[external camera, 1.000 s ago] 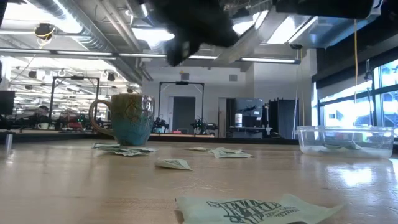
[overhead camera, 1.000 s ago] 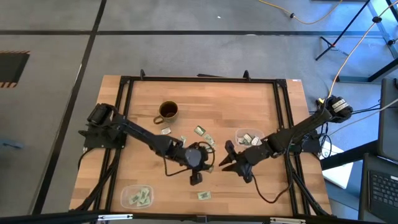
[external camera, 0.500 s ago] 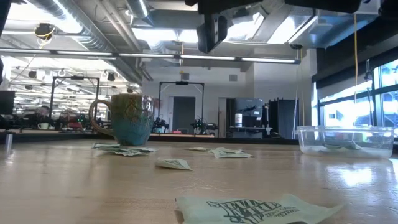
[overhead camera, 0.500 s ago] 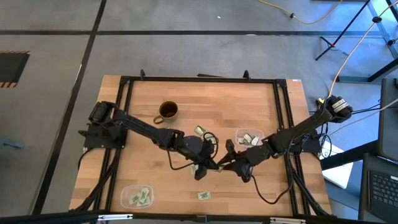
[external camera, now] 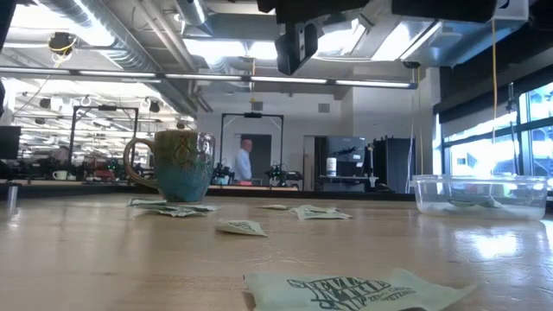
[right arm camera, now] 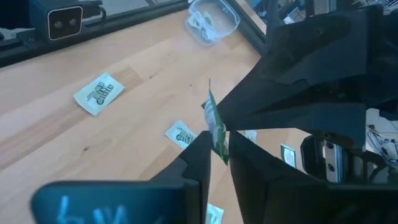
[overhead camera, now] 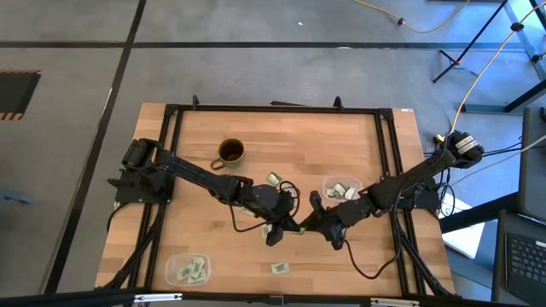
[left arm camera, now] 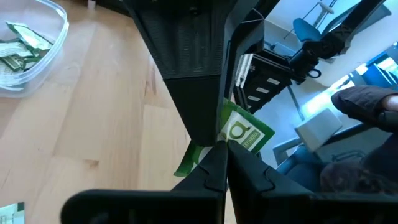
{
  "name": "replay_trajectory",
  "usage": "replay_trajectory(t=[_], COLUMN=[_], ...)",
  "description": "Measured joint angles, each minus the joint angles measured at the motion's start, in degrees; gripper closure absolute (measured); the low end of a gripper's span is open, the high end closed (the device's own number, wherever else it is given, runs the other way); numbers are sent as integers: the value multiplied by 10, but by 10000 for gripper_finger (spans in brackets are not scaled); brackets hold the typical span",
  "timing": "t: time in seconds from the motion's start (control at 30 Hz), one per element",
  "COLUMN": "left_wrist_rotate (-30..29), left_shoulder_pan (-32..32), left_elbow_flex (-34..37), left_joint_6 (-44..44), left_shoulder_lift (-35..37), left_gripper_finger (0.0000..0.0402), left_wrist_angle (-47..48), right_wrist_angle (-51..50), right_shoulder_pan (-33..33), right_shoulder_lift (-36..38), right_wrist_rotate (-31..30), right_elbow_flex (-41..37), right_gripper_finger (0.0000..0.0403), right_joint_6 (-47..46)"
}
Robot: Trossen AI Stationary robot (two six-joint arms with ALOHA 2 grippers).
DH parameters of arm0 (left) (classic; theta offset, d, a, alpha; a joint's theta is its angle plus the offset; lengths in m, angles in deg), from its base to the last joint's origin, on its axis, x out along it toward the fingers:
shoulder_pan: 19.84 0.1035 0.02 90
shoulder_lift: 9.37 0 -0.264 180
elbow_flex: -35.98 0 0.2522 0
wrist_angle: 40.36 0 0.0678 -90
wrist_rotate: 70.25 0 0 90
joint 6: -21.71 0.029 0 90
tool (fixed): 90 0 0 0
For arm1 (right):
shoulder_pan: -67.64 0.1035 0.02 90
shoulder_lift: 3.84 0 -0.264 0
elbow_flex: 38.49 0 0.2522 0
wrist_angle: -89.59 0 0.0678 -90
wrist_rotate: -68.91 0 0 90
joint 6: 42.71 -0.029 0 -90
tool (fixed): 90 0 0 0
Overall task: Pick and place Stevia / Truvia into bins
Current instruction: Put the truvia packet into the top transparent container
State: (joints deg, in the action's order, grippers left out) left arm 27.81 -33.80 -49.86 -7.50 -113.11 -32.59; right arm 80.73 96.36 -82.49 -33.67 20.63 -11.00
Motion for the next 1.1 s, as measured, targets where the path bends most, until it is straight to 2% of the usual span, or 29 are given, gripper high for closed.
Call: replay_trajectory(t=[0.33, 0.63, 0.83, 1.1], left_wrist_rotate=[4, 5, 2, 0], left_shoulder_pan=[2, 3, 5, 5], left_elbow_flex=[0, 0, 0, 0], left_joint_6=[0, 13, 40, 40], left_shoulder_lift=[0, 0, 1, 0], left_gripper_finger=[392, 347, 330, 327], left_wrist_angle=[1, 9, 74, 184], right_wrist_angle=[-2, -3, -12, -58], right_shoulder_pan=[0, 0, 0, 0], right_shoulder_lift=[0, 0, 0, 0], right_wrist_rotate=[2, 0, 0, 2], right_elbow_flex=[0, 0, 0, 0], right_gripper_finger=[394, 389, 394, 397], right_joint_6=[-16, -32, -51, -97])
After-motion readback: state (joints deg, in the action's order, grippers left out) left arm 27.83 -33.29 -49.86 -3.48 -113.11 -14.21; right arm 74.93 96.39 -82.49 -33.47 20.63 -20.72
